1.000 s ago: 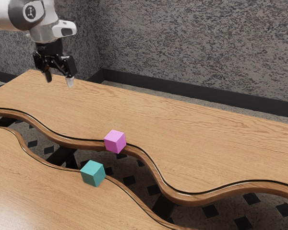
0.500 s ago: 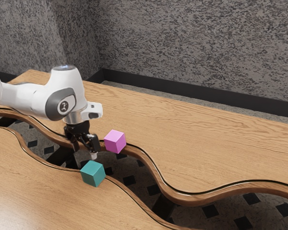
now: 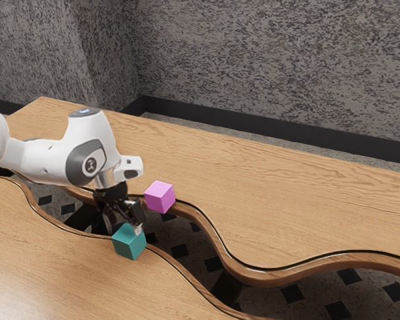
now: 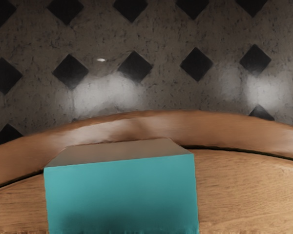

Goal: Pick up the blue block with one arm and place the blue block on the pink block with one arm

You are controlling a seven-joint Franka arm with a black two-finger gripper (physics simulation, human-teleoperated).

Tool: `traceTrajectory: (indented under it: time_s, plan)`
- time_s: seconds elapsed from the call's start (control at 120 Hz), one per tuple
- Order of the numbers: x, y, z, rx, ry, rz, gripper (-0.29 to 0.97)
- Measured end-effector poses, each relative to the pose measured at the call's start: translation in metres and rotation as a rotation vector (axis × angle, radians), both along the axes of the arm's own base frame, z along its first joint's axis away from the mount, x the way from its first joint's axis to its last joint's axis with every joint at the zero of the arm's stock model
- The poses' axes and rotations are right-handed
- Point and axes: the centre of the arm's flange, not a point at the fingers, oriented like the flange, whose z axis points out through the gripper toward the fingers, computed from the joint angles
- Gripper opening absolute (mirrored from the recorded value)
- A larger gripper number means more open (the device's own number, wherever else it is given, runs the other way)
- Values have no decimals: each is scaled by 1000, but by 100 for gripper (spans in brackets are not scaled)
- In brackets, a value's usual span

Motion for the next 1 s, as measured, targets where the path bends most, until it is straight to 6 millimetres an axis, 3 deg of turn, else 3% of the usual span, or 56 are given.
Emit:
traceTrajectory:
  time_s: [0.5, 0.65, 0.742, 0.85, 0.925, 1.0]
  plan:
    - [2, 3, -56, -5, 58, 31, 68]
    - [4, 3, -51, -7, 41, 31, 41]
    - [7, 3, -33, -6, 6, 27, 33]
    - [20, 7, 32, 0, -99, 11, 35]
    - [51, 19, 77, 18, -146, 6, 37]
    - [84, 43, 101, 41, -139, 24, 37]
